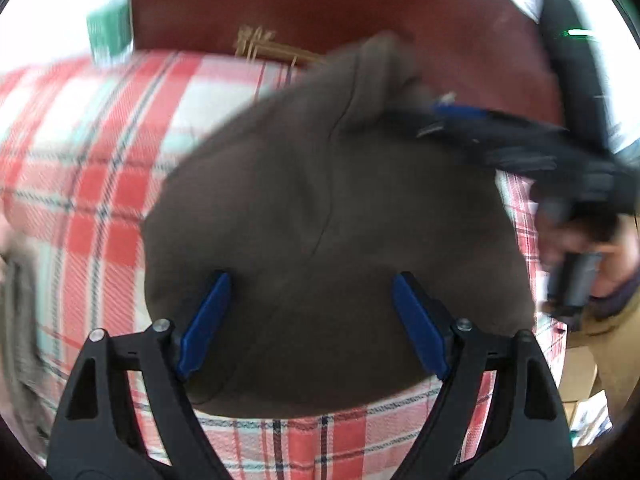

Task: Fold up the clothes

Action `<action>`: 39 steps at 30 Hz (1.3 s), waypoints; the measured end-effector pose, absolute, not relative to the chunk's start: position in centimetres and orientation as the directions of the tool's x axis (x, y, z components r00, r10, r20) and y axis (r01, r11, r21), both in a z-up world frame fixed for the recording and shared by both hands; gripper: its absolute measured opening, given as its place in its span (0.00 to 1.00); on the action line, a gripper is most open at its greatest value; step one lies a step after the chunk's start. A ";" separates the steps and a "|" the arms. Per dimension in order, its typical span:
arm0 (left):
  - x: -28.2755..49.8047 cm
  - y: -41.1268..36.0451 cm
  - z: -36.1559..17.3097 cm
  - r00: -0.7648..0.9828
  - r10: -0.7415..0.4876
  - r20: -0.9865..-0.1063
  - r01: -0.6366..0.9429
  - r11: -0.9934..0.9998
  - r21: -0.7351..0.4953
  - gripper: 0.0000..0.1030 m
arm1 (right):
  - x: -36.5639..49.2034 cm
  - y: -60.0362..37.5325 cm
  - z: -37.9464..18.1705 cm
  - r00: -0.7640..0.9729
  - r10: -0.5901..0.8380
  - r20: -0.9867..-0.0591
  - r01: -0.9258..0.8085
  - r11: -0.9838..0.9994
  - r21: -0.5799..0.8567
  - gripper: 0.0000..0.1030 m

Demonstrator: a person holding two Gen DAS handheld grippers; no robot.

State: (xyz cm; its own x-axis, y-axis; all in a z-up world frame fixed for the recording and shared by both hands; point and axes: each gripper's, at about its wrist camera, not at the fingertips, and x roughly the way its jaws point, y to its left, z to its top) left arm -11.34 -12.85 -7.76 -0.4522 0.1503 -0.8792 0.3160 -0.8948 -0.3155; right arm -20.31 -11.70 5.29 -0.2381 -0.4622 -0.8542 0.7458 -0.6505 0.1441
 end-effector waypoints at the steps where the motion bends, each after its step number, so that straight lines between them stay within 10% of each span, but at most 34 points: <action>1: -11.3 -13.1 -8.2 -0.453 0.149 -0.879 0.326 -0.890 -0.318 0.82 | -20.0 -10.8 6.0 -0.223 -0.500 -0.837 0.749 -0.637 0.181 0.61; 24: -12.1 -13.6 -9.8 -0.427 0.108 -0.898 0.387 -0.876 -0.289 0.83 | -8.6 -5.8 4.4 -0.211 -0.461 -0.862 0.751 -0.641 0.159 0.70; 30: -10.3 -13.4 -7.9 -0.462 0.080 -0.883 0.473 -0.820 -0.322 0.83 | -7.7 -7.5 1.9 -0.196 -0.400 -0.895 0.797 -0.597 0.092 0.98; 39: -2.6 -12.1 -5.2 -0.540 0.134 -0.831 0.597 -0.635 -0.490 0.83 | -14.4 1.8 4.7 -0.014 -0.672 -0.741 0.600 -0.598 0.531 1.00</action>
